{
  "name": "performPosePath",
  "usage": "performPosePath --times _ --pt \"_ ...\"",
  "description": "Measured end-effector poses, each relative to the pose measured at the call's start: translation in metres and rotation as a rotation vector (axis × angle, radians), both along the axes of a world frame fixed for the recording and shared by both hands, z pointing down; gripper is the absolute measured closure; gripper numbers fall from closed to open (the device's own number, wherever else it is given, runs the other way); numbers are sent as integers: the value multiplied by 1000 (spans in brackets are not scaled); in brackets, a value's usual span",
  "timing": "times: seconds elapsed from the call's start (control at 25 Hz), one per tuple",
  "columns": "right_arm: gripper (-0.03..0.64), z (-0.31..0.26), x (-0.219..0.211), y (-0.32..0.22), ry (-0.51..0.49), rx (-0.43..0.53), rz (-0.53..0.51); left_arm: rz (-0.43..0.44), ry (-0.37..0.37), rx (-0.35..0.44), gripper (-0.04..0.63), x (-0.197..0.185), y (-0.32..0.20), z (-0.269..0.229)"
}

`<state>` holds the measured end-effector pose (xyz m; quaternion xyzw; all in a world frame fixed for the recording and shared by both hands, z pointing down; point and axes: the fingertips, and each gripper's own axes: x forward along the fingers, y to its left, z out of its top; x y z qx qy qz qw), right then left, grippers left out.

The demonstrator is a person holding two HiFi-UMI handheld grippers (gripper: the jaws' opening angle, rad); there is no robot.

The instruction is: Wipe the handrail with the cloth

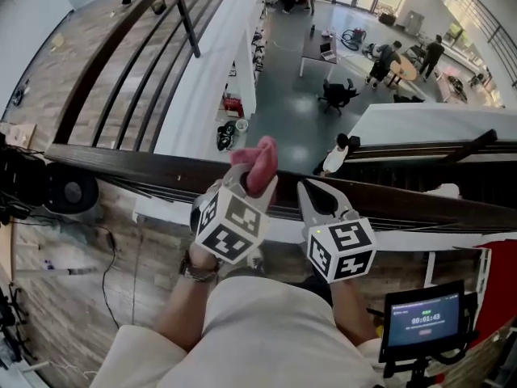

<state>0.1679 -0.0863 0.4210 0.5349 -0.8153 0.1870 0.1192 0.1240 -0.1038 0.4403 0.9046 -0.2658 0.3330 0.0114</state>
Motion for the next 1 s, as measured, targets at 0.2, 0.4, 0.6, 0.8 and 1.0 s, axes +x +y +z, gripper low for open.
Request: performPosePath --times 0.2,0.4,0.6,0.8,1.0 --pt "614 -7 19 -1 -41 17 41 40 -12 14 563 27 3 -3" --pt "614 -9 29 -3 -48 20 87 64 -16 12 563 31 2 -5" --pt "614 -7 36 -4 -37 20 119 100 -19 26 563 36 3 -5" --pt "614 -4 38 -4 -21 12 130 121 -12 19 563 34 4 -4" --pt "614 0 38 -5 6 15 139 117 -6 15 563 24 -1 -3"
